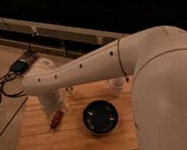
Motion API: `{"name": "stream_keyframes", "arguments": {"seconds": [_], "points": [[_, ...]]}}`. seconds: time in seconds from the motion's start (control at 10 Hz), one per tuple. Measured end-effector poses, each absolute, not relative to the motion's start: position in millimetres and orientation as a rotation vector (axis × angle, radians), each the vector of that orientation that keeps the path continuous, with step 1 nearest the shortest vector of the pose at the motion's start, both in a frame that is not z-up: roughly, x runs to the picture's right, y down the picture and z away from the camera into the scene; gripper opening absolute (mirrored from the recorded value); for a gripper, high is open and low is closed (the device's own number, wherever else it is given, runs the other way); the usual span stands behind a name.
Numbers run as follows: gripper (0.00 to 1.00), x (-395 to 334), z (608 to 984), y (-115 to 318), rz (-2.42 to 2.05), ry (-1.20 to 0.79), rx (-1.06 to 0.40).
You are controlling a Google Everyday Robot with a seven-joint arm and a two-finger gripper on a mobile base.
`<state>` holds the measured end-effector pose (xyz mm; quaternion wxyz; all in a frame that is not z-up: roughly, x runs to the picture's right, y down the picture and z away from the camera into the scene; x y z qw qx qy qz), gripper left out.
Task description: Move the arm in a circular motion
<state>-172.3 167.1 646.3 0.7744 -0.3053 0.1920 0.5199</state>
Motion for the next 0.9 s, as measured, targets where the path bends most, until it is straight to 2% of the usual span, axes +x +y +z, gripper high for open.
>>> {"name": "stream_keyframes", "arguments": {"seconds": [0.5, 0.9], "points": [[0.65, -119.3, 614.1, 222.4, 1.195, 0.452, -0.681], [0.65, -41.6, 624.0, 205.7, 1.422, 0.489, -0.653]]}}
